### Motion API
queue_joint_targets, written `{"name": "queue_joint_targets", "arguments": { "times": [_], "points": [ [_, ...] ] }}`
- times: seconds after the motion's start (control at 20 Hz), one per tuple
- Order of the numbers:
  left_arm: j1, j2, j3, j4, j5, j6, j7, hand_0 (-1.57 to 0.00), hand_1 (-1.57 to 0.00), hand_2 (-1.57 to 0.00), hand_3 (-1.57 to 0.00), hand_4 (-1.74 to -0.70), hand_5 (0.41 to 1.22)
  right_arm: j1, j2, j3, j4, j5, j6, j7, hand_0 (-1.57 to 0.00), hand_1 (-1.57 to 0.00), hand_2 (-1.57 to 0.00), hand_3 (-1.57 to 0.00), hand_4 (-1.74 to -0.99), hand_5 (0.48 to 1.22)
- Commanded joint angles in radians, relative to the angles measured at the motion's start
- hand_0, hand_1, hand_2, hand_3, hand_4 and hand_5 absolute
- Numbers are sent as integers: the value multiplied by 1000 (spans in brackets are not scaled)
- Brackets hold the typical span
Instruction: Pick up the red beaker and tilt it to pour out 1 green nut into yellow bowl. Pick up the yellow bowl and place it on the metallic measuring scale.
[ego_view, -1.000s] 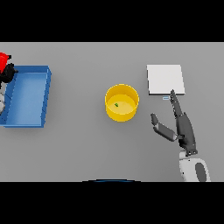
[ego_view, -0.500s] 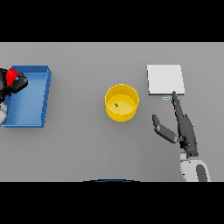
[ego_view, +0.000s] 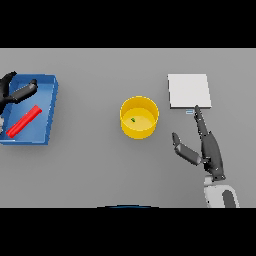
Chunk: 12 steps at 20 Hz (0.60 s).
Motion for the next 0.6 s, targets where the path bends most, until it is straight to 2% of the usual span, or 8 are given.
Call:
{"name": "queue_joint_targets", "arguments": {
  "times": [0.0,0.2,0.3,0.4,0.55],
  "points": [
    [2,4,6,1,1,4,-15,-124,-100,-102,-96,-791,674,-1,2,5,-3,12,-6,12,1,1,1,1,-1193,660],
    [12,6,31,-1,11,31,-72,-50,-41,-41,-39,-786,671,-3,-20,20,-9,67,-18,28,1,1,1,1,-1198,662],
    [-1,-4,29,1,6,36,-66,-32,-26,-26,-24,-780,679,-48,-42,35,-8,60,29,22,1,1,1,1,-1162,694],
    [3,-9,26,7,6,40,-61,-20,-16,-16,-15,-779,693,-90,-89,57,0,100,64,22,1,1,1,1,-1202,709],
    [5,-18,23,5,12,36,-74,-10,-8,-8,-7,-790,707,-182,-156,89,40,147,135,56,1,1,1,1,-1255,700]
  ]
}}
